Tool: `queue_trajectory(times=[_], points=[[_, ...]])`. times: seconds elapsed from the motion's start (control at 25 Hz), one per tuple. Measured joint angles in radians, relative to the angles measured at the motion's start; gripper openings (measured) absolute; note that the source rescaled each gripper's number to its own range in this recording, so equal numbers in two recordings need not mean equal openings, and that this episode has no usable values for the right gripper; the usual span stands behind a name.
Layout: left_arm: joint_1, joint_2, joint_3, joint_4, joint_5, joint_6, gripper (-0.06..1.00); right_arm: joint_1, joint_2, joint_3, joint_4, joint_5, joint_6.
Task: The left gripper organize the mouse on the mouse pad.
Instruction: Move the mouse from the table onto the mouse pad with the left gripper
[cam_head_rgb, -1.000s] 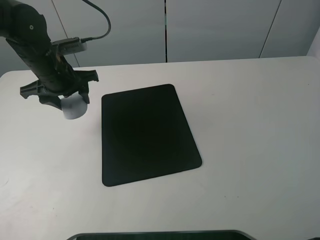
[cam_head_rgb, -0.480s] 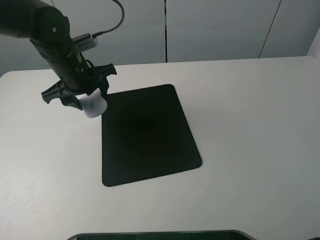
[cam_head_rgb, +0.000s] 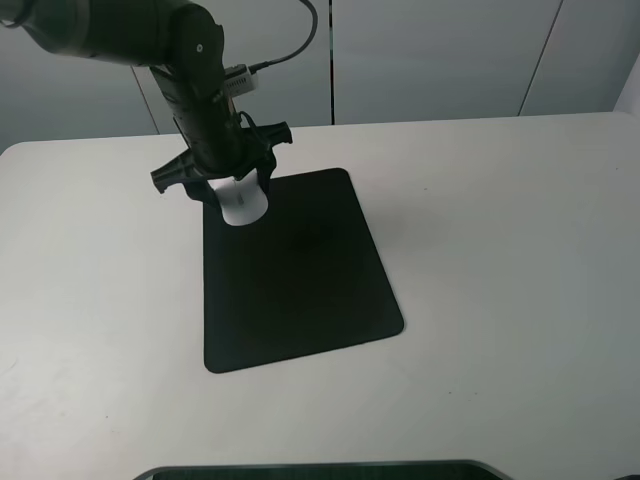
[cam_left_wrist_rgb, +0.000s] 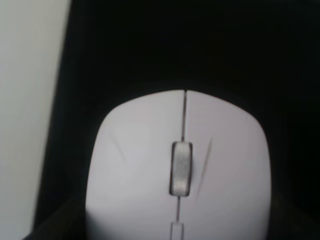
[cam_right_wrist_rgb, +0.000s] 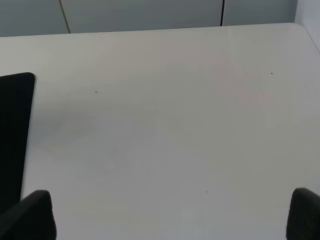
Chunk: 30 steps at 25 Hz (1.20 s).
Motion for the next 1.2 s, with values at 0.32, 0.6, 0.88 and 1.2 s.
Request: queue_trajectory(times=[0.32, 0.6, 0.88, 1.2], points=[[-0.04, 0.087, -0.044, -0.075, -0.001, -0.005, 0.01, 0.0, 0.0, 0.0, 0.0, 0.0, 0.0], [-0.046, 0.121, -0.044, -0.079, 0.007, -0.005, 0.01, 0.0, 0.0, 0.0, 0.0, 0.0, 0.0], [-0.069, 0.154, -0.044, -0.085, 0.0, -0.002, 0.01, 0.0, 0.0, 0.0, 0.0, 0.0, 0.0], [-0.077, 0.156, -0.044, -0.081, -0.017, -0.008, 0.01, 0.0, 0.0, 0.0, 0.0, 0.0, 0.0]])
